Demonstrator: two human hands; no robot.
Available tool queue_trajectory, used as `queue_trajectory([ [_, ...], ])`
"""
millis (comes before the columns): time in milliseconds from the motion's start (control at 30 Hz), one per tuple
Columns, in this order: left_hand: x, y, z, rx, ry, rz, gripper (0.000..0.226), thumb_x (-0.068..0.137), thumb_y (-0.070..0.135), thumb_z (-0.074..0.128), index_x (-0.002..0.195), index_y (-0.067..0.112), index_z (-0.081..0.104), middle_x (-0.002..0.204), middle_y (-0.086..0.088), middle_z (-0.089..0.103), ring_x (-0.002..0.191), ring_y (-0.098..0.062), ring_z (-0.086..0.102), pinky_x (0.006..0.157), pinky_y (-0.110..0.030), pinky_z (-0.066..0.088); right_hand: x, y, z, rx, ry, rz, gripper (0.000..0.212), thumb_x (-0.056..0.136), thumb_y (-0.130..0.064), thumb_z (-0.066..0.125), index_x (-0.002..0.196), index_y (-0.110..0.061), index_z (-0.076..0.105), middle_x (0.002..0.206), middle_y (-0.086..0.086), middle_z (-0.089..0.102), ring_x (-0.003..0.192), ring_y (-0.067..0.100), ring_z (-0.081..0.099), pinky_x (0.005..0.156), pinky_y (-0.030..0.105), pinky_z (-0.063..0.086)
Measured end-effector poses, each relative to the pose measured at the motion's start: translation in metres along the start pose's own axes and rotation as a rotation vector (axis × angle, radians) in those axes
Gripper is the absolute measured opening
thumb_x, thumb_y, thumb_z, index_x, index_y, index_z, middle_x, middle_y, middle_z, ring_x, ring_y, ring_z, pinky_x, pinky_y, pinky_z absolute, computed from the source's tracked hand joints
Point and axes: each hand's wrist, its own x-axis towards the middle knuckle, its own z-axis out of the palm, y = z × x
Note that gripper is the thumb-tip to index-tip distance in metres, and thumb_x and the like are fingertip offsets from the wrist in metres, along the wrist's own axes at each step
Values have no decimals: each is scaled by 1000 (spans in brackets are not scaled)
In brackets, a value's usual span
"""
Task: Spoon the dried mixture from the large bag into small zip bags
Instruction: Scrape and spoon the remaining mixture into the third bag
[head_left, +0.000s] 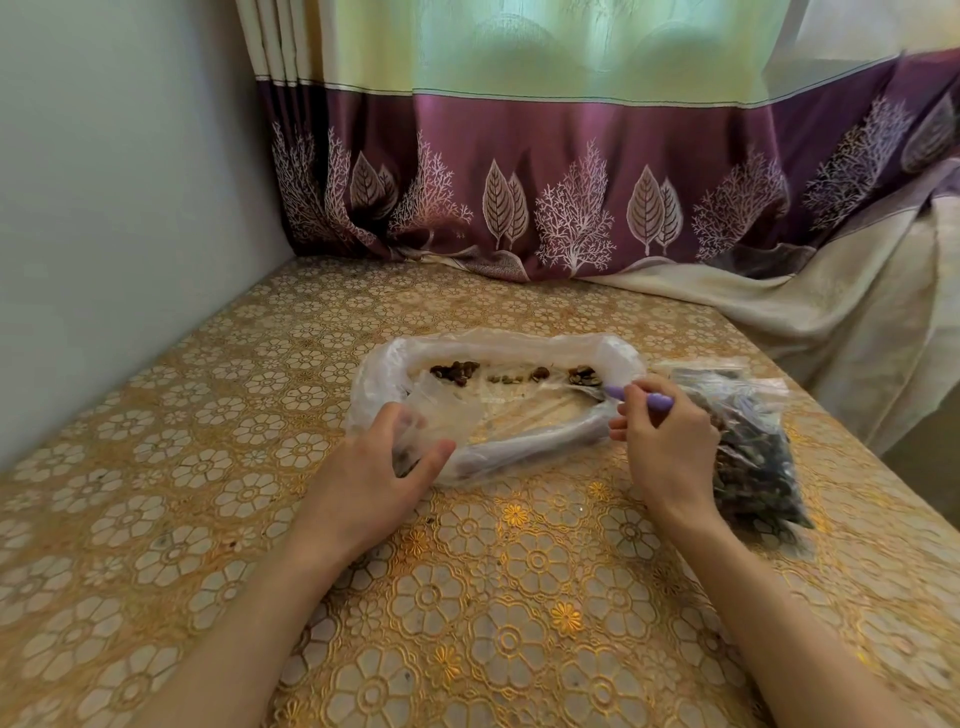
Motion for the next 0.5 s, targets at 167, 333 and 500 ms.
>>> queue_trajectory([
  [167,0,1,1,-21,19,10,36,74,69,42,93,38,37,75,16,48,61,1,46,50,-20,31,-1,1,-1,130,26,68,17,96,-16,51,95,-15,69,80,-2,69,55,-2,63,55,11,50],
  [333,1,1,0,-178,23,-36,39,75,62,52,101,34,48,95,9,62,82,-8,60,68,-27,46,-4,-4,-1,220,57,92,18,95,-17,53,83,-23,65,76,-6,71,55,3,65,60,23,55],
  [500,0,3,-3,-326,15,-71,48,66,64,54,102,33,51,97,8,67,91,-7,63,78,-25,50,-10,-16,-1,311,8,44,15,95,-14,53,87,-18,66,78,-5,73,58,4,64,56,19,53],
])
